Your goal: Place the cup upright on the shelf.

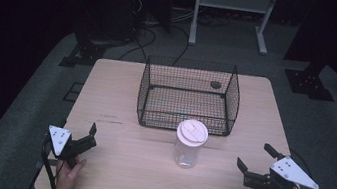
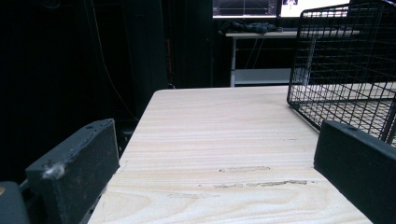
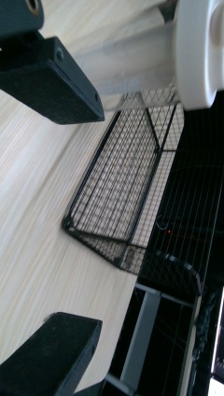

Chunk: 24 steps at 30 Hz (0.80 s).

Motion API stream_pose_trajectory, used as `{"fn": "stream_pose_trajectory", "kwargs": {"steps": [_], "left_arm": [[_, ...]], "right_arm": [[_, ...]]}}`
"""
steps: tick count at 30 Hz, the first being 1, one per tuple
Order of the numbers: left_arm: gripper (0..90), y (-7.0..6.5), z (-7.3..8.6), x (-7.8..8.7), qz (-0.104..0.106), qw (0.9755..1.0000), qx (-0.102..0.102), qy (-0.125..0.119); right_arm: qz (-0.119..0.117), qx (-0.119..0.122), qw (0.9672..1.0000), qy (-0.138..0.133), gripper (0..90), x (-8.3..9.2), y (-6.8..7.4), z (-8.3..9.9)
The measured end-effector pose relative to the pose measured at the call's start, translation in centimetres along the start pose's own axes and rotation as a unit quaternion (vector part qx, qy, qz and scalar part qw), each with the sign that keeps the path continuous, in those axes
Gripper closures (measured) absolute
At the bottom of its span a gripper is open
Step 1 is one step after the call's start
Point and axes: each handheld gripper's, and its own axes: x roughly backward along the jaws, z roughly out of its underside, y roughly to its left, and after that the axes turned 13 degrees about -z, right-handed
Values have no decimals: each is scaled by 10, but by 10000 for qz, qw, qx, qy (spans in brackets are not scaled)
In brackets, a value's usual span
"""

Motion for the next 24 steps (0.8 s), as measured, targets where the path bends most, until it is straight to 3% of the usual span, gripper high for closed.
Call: {"fn": "stream_pose_trajectory", "kwargs": {"steps": [13, 24], "left_arm": [[0, 0, 0, 0, 9, 10000, -3, -7], [0, 0, 0, 0, 13, 10000, 2, -9]], "right_arm": [[-377, 353, 9987, 7, 18, -17, 21, -23], [-720, 413, 9965, 23, 18, -35, 37, -29]]}}
